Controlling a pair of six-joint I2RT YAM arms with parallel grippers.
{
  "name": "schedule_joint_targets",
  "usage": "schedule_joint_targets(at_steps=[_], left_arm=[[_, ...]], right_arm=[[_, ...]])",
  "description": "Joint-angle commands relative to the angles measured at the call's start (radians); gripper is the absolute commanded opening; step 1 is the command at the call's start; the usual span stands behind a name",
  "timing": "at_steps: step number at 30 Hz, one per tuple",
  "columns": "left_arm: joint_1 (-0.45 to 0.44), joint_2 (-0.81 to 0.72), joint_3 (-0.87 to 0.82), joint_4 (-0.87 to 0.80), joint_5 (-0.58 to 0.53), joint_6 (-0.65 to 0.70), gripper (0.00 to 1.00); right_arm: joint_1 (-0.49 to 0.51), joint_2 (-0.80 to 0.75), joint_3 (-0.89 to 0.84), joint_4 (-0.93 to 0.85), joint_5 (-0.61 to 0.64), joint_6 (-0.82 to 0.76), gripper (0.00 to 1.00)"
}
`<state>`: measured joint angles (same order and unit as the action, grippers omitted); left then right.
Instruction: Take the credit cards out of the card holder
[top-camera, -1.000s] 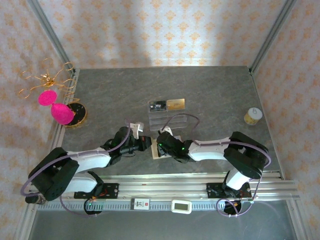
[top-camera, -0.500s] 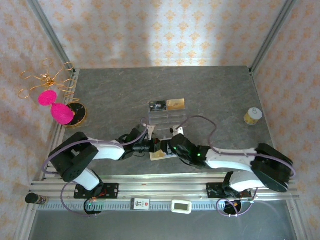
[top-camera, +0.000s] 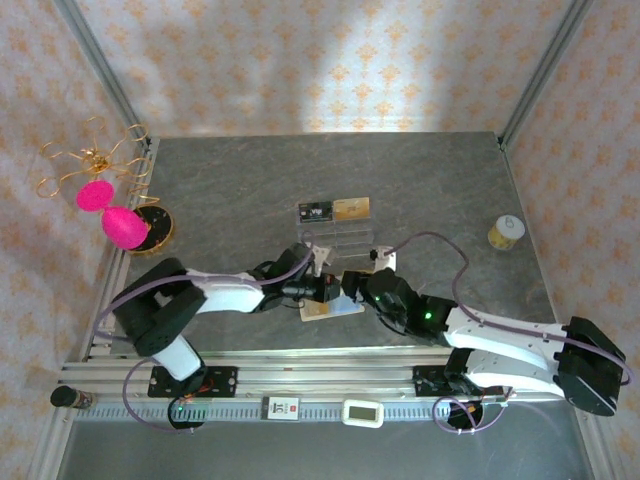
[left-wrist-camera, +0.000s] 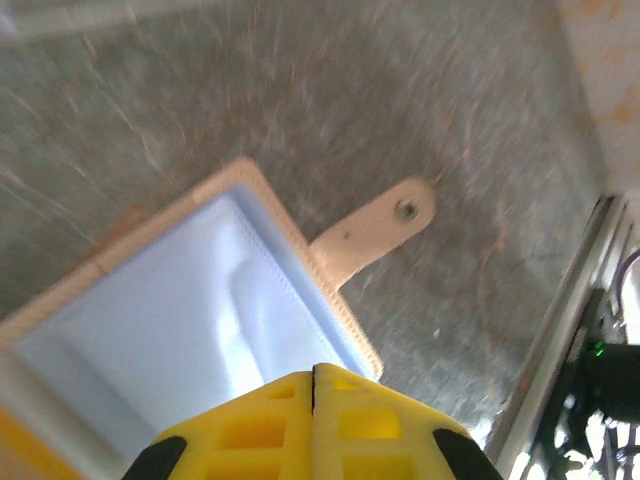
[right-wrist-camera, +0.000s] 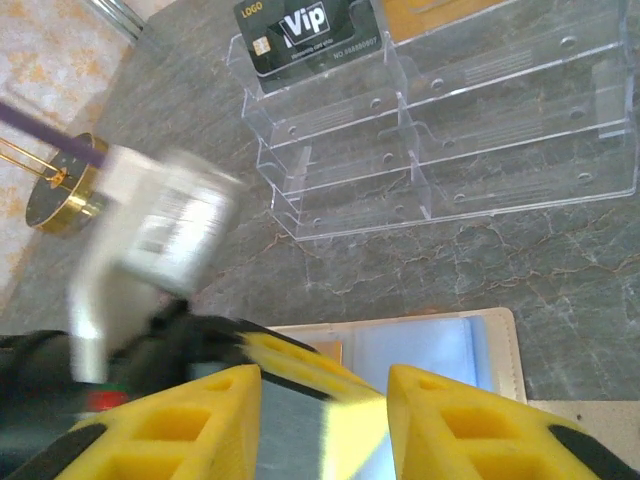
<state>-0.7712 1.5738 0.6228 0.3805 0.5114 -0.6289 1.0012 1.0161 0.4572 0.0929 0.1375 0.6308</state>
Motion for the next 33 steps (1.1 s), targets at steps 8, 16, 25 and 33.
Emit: schedule_joint_targets(at_steps=[8, 16, 25, 33], left_arm=[[0.097, -0.198, -0.213, -0.043, -0.084, -0.027, 0.00], [0.093, -0.226, -0.242, -0.117, -0.126, 0.019, 0.00], [0.081, -0.171, -0.255, -0.116, -0.139, 0.033, 0.00], [0.078, -0.128, -0.256, -0.114, -0.129, 0.037, 0.00]], right_arm=[[-0.162, 0.318, 0.132, 0.079, -0.626, -0.106, 0.26], [-0.162, 0.507, 0.224, 0.018, -0.660, -0.086, 0.20], [-0.162, 0.570, 0.247, -0.069, -0.551, -0.056, 0.18], [-0.162, 0.609, 0.258, -0.071, -0.553, -0.059, 0.18]])
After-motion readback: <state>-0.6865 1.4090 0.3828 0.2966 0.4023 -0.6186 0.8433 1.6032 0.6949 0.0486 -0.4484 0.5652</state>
